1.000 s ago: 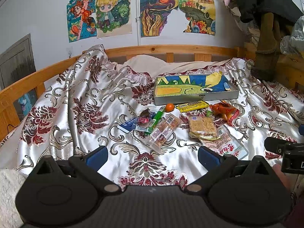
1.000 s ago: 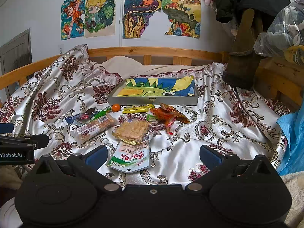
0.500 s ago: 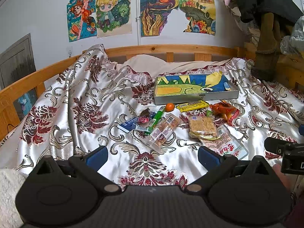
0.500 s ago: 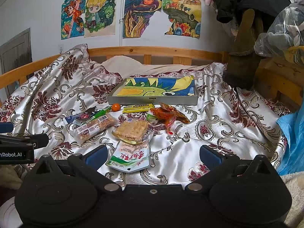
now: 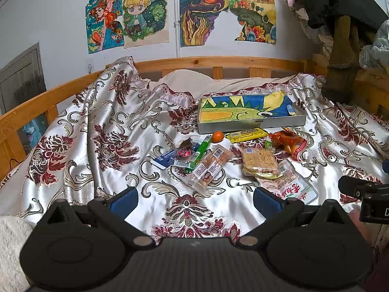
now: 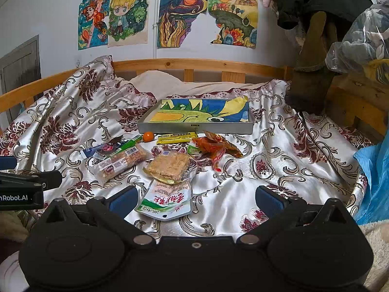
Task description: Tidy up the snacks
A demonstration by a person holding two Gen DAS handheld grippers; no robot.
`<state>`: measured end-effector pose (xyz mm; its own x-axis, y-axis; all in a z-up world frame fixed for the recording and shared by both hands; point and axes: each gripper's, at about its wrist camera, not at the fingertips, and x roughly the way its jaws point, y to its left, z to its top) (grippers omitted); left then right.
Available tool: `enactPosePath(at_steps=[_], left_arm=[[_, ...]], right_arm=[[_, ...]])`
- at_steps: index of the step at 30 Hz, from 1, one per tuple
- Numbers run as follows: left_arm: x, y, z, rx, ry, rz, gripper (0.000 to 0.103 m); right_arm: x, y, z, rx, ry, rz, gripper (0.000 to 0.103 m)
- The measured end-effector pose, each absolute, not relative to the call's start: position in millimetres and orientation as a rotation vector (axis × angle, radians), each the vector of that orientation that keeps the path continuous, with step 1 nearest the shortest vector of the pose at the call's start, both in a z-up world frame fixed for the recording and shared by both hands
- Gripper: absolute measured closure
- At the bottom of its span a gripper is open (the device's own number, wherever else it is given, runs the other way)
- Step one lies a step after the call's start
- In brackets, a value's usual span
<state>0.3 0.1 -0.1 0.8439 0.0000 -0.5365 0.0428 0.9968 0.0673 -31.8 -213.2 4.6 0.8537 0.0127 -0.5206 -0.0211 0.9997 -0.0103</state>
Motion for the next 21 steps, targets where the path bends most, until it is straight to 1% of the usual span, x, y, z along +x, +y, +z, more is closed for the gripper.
enactPosePath(at_steps=[13, 21], left_arm=[[4, 2, -5, 0.081, 0.599, -0.008, 0.000], [15, -2, 9, 0.077, 0.609, -0.007, 0.000]], right_arm=[[-28, -215, 7, -0.007, 0.572, 0.020, 0.001], [-19, -219, 9, 0.017, 0.627, 0.019, 0.001]])
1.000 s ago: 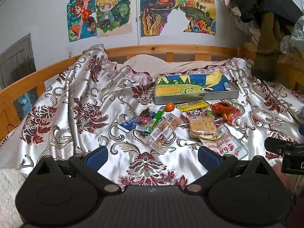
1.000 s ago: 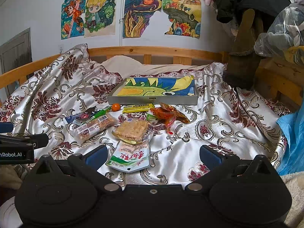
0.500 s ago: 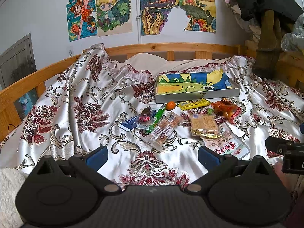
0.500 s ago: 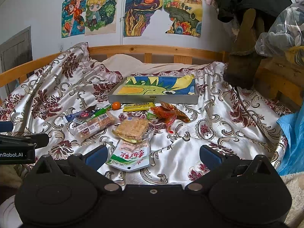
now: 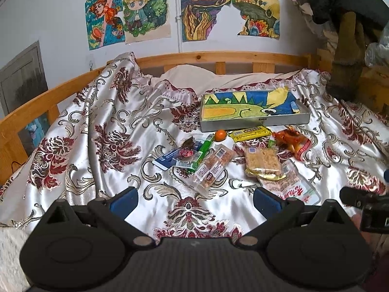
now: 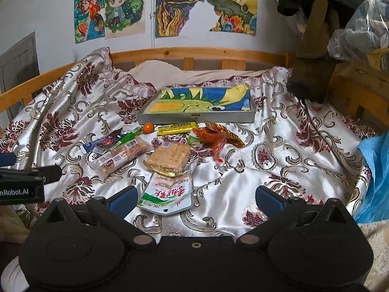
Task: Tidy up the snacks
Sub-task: 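Lower left tool onto the wrapped granola bar while right tool approaches the white-green packet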
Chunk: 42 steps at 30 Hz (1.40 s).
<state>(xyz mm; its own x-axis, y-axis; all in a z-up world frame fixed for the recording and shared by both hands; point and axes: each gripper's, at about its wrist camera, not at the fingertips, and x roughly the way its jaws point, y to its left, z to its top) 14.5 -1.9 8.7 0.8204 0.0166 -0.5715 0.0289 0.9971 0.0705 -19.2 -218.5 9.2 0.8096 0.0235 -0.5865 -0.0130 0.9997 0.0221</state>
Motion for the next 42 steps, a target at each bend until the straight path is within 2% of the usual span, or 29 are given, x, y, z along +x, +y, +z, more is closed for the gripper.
enactPosePath(at_steps=[14, 22, 29, 39, 42], left_arm=[[55, -10, 27, 0.122, 0.633, 0.006, 0.000], [84, -12, 25, 0.154, 0.671, 0.013, 0.000], [117, -5, 16, 0.200, 0.745, -0.033, 0.000], [170, 32, -16, 0.030, 0.931, -0.235, 0.000], [182, 33, -24, 0.011, 0.940, -0.270, 0.000]], right_arm=[[12, -222, 21, 0.008, 0.670, 0.043, 0.001], [42, -212, 31, -0.136, 0.628, 0.107, 0.001], [68, -208, 20, -0.136, 0.597, 0.127, 0.001], [101, -208, -13, 0.010, 0.762, 0.223, 0.001], [113, -199, -25, -0.003, 0.820, 0.247, 0.001]])
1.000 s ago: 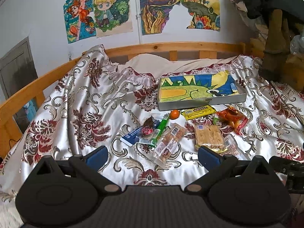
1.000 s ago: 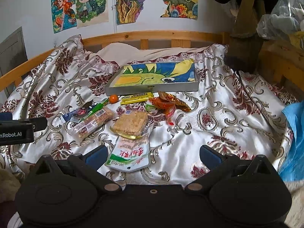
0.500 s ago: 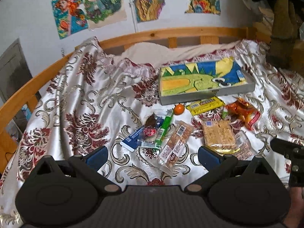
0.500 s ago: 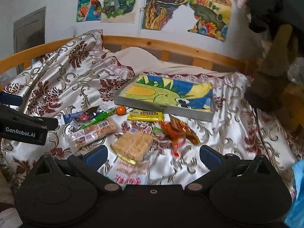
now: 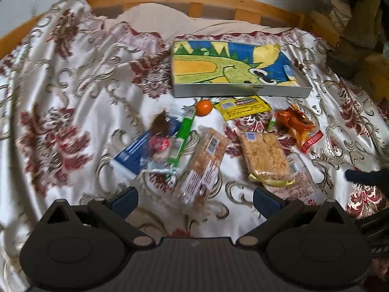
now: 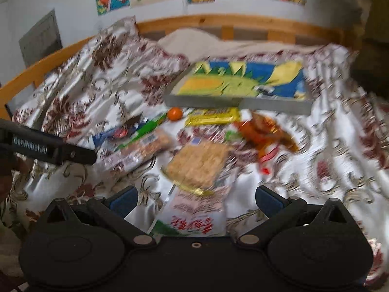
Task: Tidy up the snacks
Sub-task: 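Lower left tool onto the wrapped granola bar while right tool approaches the white-green packet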
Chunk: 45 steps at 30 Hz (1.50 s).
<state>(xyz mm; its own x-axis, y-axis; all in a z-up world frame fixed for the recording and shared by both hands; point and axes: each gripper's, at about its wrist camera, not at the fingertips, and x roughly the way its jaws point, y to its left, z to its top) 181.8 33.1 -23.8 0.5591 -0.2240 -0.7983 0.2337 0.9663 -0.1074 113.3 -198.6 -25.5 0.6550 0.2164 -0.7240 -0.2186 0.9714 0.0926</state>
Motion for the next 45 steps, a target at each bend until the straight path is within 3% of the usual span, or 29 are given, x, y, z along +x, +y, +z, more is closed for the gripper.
enactPosePath(at_steps=[10, 16, 22, 30, 38, 39, 41, 43, 45], left_arm=[[228, 11, -59, 0.033, 0.969, -0.339, 0.001], [236, 6, -69, 0.032, 0.978, -0.417, 0.016], [233, -4, -71, 0.097, 0.950, -0.459, 0.027], [241, -5, -81, 0.109, 0.962, -0.443, 0.035], [250, -7, -93, 0.095, 1.014, -0.431, 0.031], [251, -6, -93, 0.087, 1.018, -0.425, 0.033], [250, -4, -93, 0.072, 1.026, -0.413, 0.049], [251, -3, -93, 0.051, 1.053, -0.413, 0.059], [249, -2, -92, 0.005, 1.081, -0.423, 0.059]], right_arm=[[150, -184, -68, 0.073, 1.001, 0.237, 0.001], [153, -182, -78, 0.039, 1.010, 0.208, 0.015], [149, -188, -76, 0.076, 1.005, 0.183, 0.020], [142, -173, -77, -0.025, 1.010, 0.194, 0.017], [136, -154, -84, -0.214, 0.999, 0.232, 0.009], [135, -153, -83, -0.230, 0.994, 0.232, 0.011], [134, -153, -82, -0.254, 0.992, 0.234, 0.014], [131, -154, -80, -0.271, 0.988, 0.227, 0.020], [129, -157, -77, -0.287, 0.982, 0.212, 0.025]])
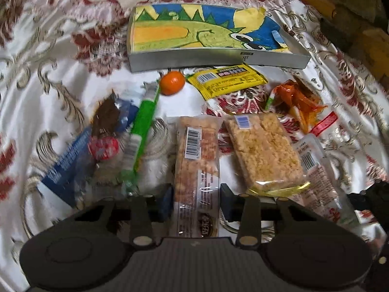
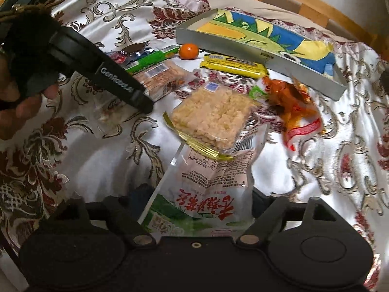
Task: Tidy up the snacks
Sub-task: 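Lower left tool onto the wrapped granola bar while right tool approaches the white-green packet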
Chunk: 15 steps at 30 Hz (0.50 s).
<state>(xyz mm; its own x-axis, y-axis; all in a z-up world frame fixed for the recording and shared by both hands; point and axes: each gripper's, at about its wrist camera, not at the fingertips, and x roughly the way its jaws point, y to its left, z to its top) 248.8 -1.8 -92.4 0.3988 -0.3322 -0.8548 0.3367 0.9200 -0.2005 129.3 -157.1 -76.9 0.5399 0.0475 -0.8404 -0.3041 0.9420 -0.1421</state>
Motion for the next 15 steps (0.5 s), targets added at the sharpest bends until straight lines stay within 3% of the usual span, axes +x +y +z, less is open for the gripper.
enactPosePath(at_steps=[5, 9, 15], left_arm=[[241, -11, -91, -0.017, 1.111, -0.472, 0.060], [239, -18, -96, 0.042, 1.096, -0.478, 0.060], [245, -10, -99, -0.027, 1.103, -0.475, 0.059]], right_arm=[[127, -165, -72, -0.273, 0.975, 0.180, 0.029], [137, -172, -79, -0.215, 0.984, 0.153, 0.016], [154, -201, -74, 0.126, 0.987, 0.165, 0.015]])
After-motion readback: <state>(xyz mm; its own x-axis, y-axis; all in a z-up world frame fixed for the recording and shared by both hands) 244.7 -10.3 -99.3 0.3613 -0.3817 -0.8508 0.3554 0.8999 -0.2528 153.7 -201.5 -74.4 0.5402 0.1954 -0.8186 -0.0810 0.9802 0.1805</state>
